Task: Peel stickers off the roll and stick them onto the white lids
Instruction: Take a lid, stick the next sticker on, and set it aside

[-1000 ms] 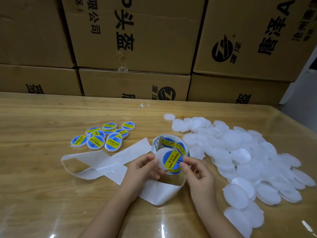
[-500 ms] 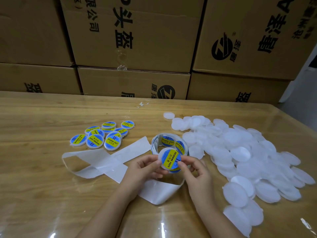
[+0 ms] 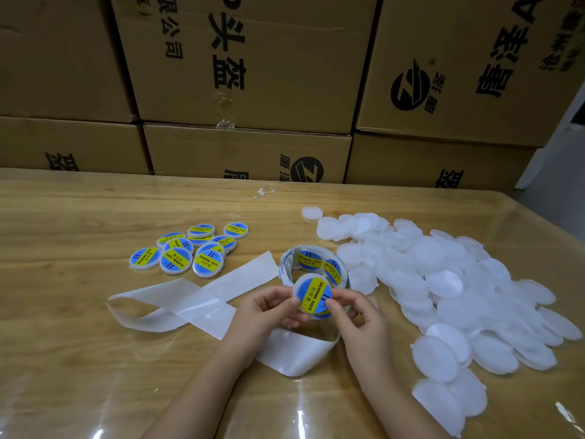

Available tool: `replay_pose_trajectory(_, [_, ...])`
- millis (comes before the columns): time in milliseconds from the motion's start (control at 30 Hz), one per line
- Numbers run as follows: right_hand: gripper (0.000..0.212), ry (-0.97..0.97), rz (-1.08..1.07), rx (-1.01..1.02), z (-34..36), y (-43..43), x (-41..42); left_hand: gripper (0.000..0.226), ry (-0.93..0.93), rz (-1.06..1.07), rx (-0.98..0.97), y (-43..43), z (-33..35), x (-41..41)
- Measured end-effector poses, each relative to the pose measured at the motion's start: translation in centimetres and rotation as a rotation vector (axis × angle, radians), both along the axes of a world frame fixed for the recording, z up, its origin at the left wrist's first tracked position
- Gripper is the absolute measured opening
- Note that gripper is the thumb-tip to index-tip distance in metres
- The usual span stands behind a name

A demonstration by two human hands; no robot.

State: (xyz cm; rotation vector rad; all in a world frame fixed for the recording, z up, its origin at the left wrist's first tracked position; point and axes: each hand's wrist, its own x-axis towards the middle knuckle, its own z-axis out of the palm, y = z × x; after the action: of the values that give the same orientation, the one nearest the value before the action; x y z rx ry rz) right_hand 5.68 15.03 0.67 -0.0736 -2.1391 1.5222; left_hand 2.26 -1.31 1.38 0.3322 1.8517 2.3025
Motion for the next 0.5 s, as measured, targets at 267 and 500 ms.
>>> replay_pose_trajectory(267, [0.030,0.010,-0.015,0.028,0.23,-0.11,0.12,0.016,0.032,-0.003,-0.029,-0.04,0.00,0.13])
replay_pose_trajectory(500, [0.035,0.024,-0.056,0.111,0.57,-0.39,0.39,0.015,0.058,0.006,-0.068,-0.06,-0.13,0.07])
